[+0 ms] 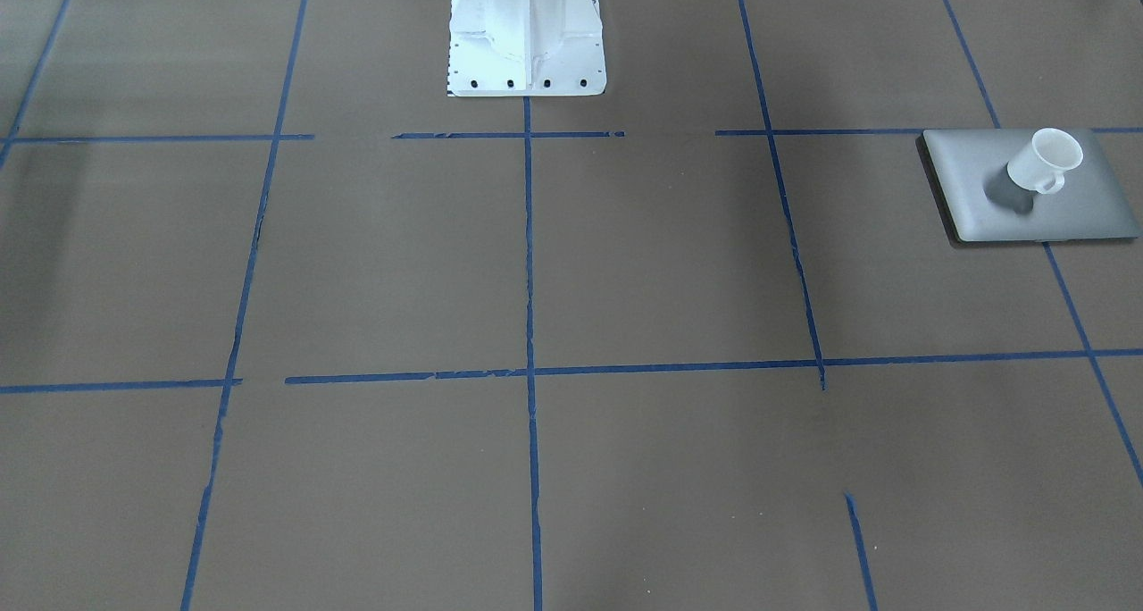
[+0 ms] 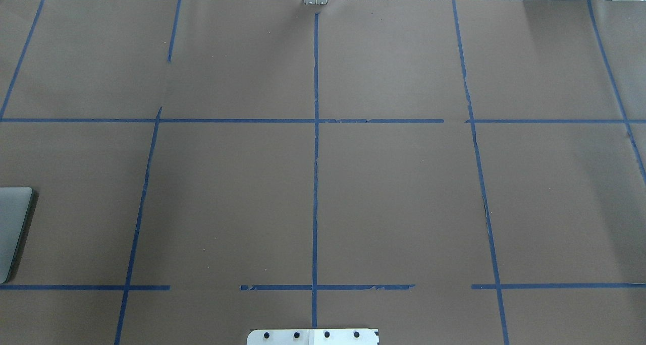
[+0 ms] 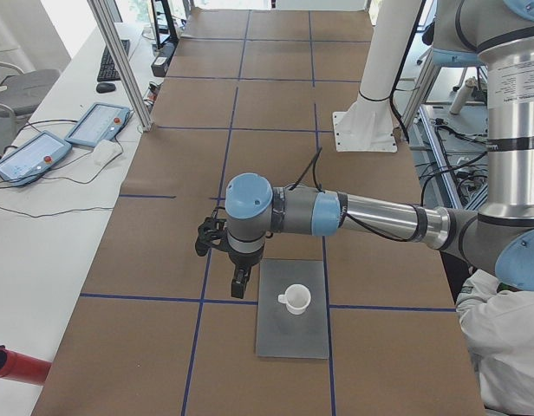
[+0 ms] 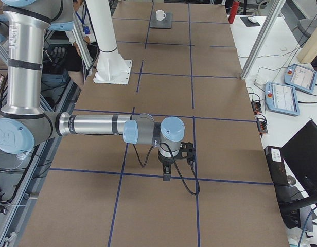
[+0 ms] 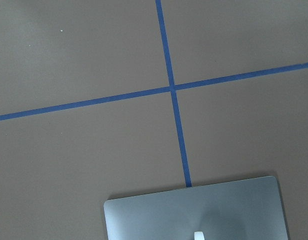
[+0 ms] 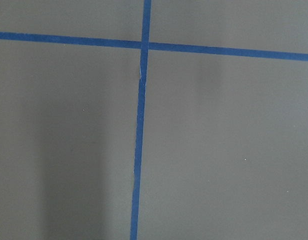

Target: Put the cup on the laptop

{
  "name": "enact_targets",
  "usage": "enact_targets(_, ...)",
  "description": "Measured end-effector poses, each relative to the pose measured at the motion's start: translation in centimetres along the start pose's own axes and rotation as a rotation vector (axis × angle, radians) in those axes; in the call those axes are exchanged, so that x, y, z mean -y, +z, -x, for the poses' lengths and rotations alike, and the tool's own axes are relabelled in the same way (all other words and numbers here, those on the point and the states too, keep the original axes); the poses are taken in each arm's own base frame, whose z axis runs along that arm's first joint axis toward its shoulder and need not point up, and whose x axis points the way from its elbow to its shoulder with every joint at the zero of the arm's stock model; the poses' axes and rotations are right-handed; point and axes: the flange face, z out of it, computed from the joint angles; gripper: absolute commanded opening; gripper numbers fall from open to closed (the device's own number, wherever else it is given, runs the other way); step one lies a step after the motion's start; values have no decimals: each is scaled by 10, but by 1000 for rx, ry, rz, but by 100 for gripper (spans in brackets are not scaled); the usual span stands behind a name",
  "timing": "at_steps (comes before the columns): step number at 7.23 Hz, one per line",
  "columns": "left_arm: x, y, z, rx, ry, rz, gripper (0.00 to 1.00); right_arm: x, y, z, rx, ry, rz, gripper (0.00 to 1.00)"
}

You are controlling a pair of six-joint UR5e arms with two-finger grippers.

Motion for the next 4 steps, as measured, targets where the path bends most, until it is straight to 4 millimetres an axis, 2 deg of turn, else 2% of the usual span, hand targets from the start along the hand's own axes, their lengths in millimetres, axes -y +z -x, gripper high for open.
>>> enact_targets(4,0,5,0,-45,-9,3,100,0,0,0,0,0,0,100)
